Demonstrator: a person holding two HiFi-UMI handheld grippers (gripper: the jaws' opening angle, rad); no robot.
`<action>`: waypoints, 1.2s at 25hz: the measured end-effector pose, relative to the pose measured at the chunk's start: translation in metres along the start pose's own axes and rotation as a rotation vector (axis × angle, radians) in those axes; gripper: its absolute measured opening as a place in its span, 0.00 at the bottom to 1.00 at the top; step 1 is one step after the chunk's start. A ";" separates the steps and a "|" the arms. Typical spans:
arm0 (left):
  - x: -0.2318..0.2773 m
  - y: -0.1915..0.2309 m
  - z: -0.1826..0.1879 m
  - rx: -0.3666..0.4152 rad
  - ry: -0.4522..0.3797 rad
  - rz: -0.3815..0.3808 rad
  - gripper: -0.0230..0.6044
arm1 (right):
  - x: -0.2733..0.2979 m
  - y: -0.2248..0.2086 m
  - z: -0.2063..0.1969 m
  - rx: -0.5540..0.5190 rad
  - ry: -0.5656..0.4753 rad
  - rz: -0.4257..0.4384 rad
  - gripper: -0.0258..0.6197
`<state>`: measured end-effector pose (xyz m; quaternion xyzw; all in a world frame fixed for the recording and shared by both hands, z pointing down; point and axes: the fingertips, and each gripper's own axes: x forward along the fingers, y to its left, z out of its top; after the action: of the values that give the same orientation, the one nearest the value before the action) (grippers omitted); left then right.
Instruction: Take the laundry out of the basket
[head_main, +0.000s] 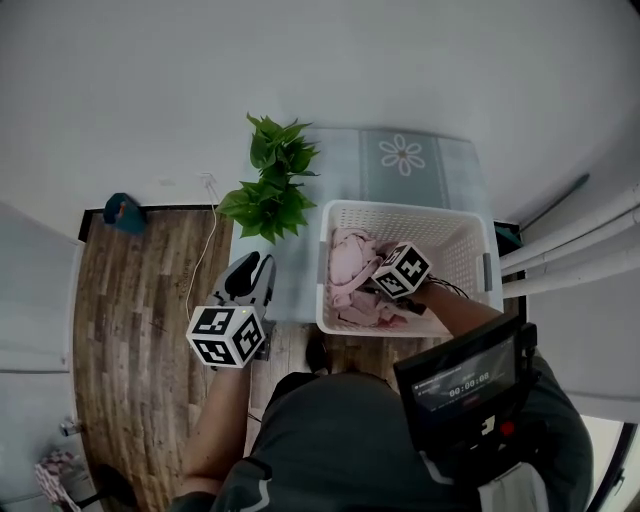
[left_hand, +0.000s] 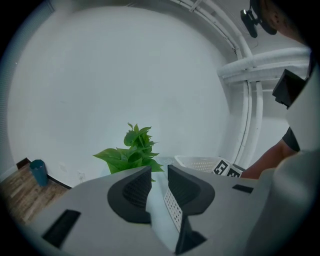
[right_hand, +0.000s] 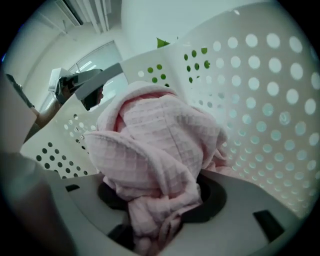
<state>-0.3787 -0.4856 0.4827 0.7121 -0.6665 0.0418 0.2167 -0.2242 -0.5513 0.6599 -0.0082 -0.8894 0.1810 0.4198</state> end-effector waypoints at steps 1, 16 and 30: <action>-0.003 -0.001 0.003 0.003 -0.009 0.003 0.20 | -0.006 0.002 0.005 -0.007 -0.024 0.006 0.45; -0.062 -0.046 0.042 0.022 -0.159 0.047 0.19 | -0.132 0.058 0.068 -0.142 -0.450 0.028 0.45; -0.167 -0.112 0.074 0.068 -0.325 0.152 0.05 | -0.283 0.152 0.141 -0.258 -0.772 0.050 0.45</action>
<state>-0.3059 -0.3552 0.3291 0.6640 -0.7428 -0.0352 0.0783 -0.1670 -0.5010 0.3175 -0.0140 -0.9965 0.0678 0.0460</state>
